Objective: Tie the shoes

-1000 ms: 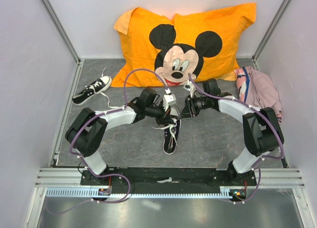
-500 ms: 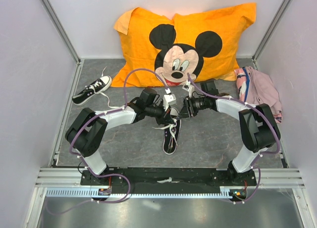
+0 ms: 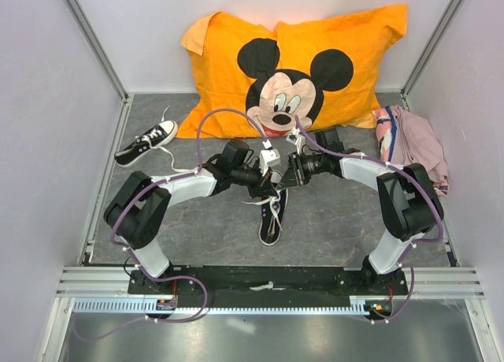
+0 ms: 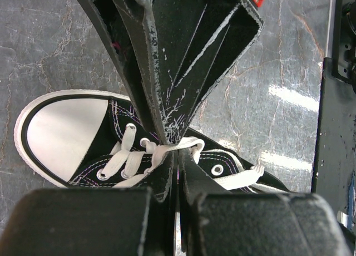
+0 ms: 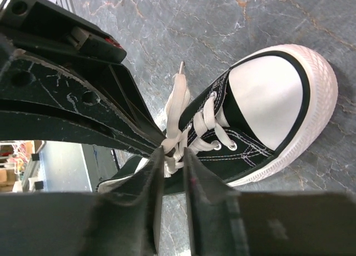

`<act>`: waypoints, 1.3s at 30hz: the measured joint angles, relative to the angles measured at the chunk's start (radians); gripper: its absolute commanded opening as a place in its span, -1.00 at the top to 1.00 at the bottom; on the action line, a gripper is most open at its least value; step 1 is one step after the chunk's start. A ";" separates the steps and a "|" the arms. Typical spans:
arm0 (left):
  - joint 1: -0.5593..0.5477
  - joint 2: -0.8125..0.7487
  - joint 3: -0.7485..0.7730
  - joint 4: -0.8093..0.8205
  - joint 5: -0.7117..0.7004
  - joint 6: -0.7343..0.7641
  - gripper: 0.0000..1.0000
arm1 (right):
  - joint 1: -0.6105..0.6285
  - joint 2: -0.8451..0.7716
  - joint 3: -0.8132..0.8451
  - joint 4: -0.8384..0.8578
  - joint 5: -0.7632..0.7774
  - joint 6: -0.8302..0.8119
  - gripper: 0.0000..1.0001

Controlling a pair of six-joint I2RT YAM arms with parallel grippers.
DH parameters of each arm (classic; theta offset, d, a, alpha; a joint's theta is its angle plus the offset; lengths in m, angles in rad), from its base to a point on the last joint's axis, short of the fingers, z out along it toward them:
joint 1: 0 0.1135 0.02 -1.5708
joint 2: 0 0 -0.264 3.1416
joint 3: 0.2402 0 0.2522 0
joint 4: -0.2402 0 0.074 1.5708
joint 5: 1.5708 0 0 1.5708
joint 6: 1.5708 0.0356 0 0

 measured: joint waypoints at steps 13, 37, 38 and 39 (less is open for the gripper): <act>0.012 -0.081 -0.045 -0.062 0.001 0.063 0.21 | 0.000 -0.018 -0.018 -0.006 0.005 -0.010 1.00; 0.075 -0.106 -0.022 -0.216 0.026 0.870 -0.31 | 0.000 -0.048 -0.021 -0.017 0.036 -0.013 1.00; 0.071 -0.098 -0.015 -0.216 0.026 0.887 -0.31 | 0.000 -0.048 -0.021 -0.017 0.037 -0.013 1.00; 0.065 -0.093 -0.010 -0.216 0.026 0.903 -0.31 | 0.000 -0.049 -0.021 -0.018 0.037 -0.013 1.00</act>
